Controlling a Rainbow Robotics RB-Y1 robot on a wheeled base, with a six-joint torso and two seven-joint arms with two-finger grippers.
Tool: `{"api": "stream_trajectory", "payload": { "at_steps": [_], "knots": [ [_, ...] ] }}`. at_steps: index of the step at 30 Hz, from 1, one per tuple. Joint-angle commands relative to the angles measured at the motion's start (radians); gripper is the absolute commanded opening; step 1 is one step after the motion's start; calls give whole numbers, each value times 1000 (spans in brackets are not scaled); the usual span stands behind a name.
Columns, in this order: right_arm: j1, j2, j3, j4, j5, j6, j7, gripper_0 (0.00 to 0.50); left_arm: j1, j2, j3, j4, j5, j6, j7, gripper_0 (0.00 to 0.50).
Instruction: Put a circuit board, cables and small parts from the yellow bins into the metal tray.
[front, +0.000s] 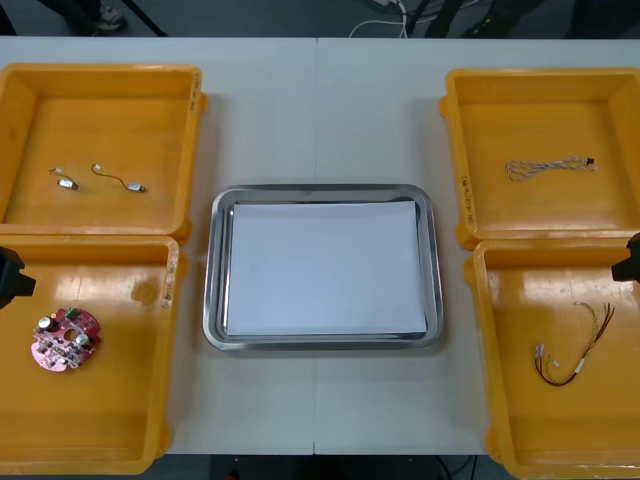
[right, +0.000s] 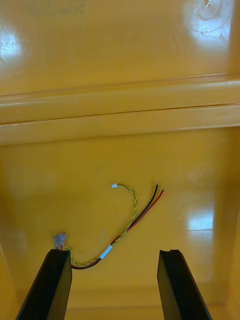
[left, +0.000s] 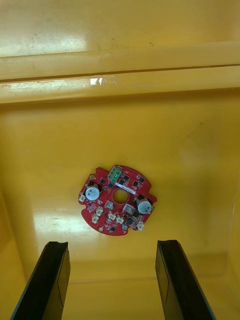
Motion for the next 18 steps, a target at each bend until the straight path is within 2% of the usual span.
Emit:
{"api": "stream_trajectory", "payload": {
  "at_steps": [1, 18],
  "knots": [
    [8, -18, -11, -25, -8, 5, 38, 500, -4, 39, 36, -19, 5, -12, 28, 500],
    [8, -18, -11, -25, -8, 5, 38, 500, -4, 39, 36, -19, 5, -12, 28, 500]
  ]
}}
